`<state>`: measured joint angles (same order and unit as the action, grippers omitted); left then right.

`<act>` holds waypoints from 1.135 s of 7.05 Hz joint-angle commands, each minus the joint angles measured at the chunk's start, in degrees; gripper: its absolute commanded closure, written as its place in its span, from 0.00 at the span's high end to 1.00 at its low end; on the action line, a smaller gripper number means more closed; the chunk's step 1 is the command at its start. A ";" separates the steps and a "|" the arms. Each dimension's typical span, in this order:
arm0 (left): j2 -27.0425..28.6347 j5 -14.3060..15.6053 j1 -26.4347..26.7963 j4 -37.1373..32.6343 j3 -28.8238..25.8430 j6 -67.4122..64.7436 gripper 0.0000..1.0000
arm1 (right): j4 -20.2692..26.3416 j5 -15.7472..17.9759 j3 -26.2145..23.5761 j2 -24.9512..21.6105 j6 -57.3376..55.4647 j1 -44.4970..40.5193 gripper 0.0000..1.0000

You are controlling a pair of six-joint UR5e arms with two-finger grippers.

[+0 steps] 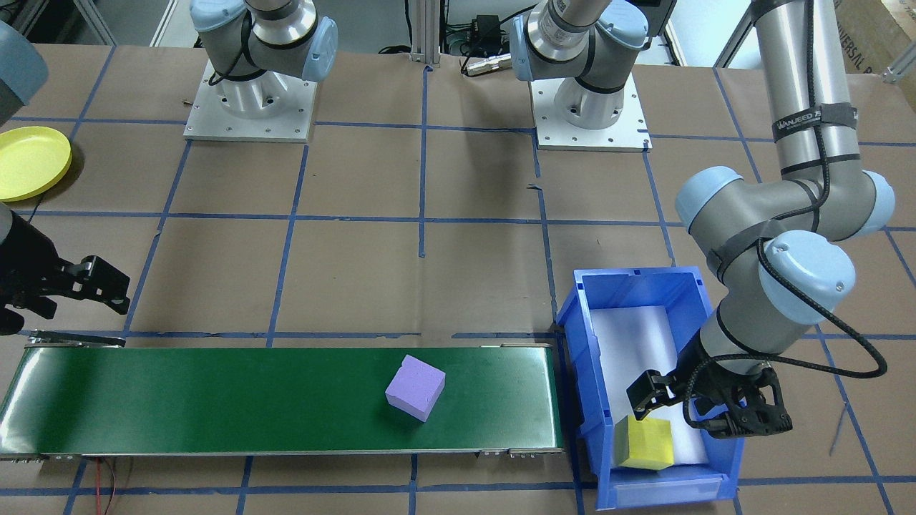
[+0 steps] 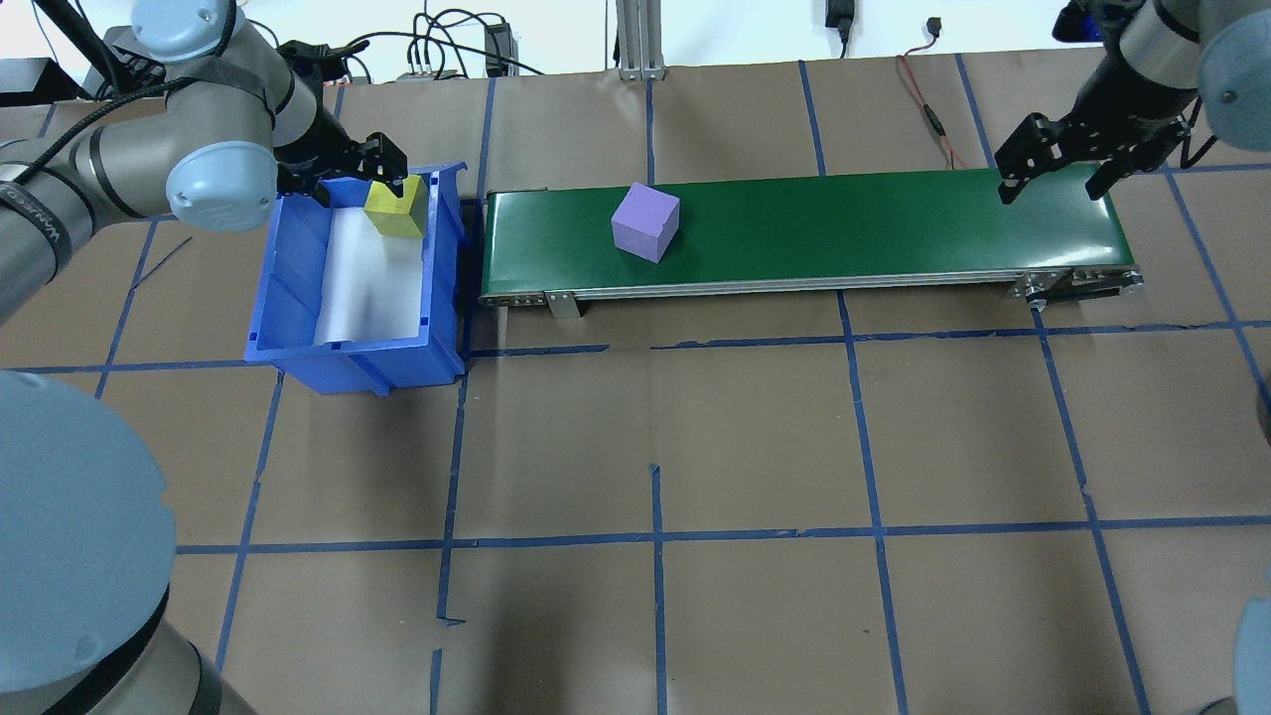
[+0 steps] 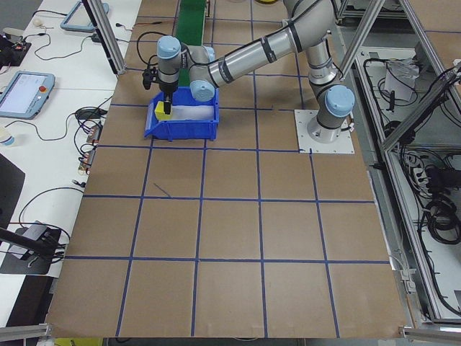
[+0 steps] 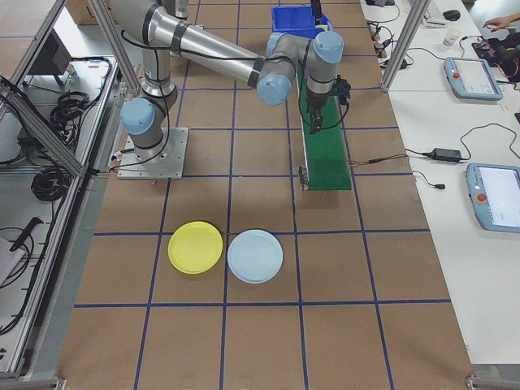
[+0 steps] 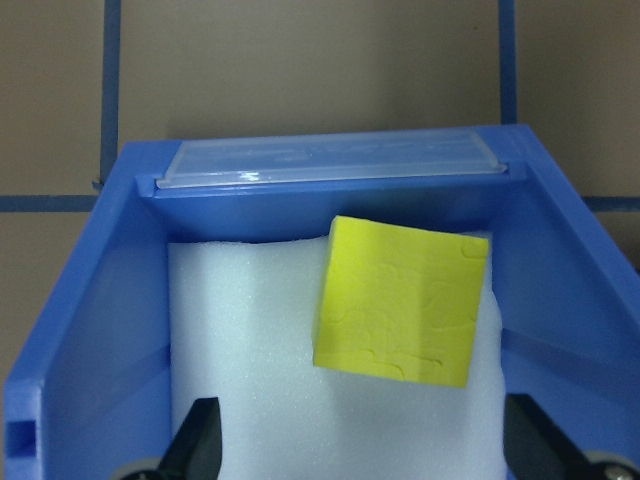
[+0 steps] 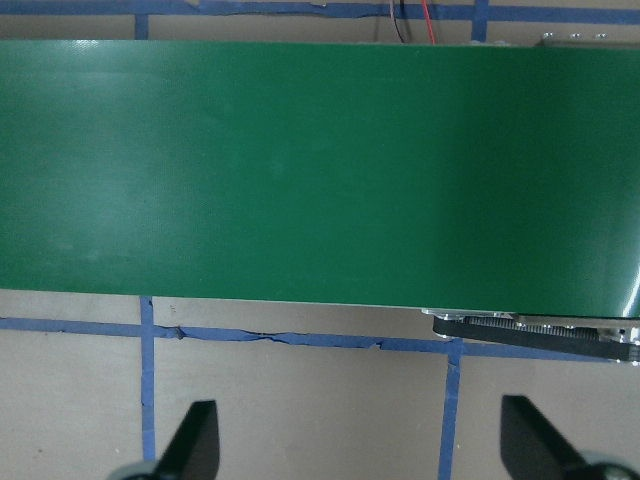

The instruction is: Move block left to right into plate

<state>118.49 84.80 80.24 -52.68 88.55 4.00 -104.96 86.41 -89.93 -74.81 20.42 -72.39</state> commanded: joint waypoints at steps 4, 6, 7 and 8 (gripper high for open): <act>4.82 -3.86 0.09 4.96 -0.05 1.78 1.00 | -4.56 -4.74 -1.20 3.27 4.19 1.55 1.00; 6.31 -3.50 0.09 6.27 -0.05 5.58 0.59 | -7.54 -4.67 -3.58 2.92 4.19 1.55 1.00; 6.23 -3.42 0.09 6.28 -0.13 5.50 0.33 | -7.54 -4.67 -3.67 2.92 4.19 1.64 1.00; 5.01 -3.59 0.09 6.28 -0.48 5.67 0.33 | -7.54 -4.75 -3.50 3.01 3.84 1.64 1.00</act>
<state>124.38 81.30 80.33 -46.52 88.35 9.42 -112.34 81.73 -93.37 -71.83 24.53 -70.79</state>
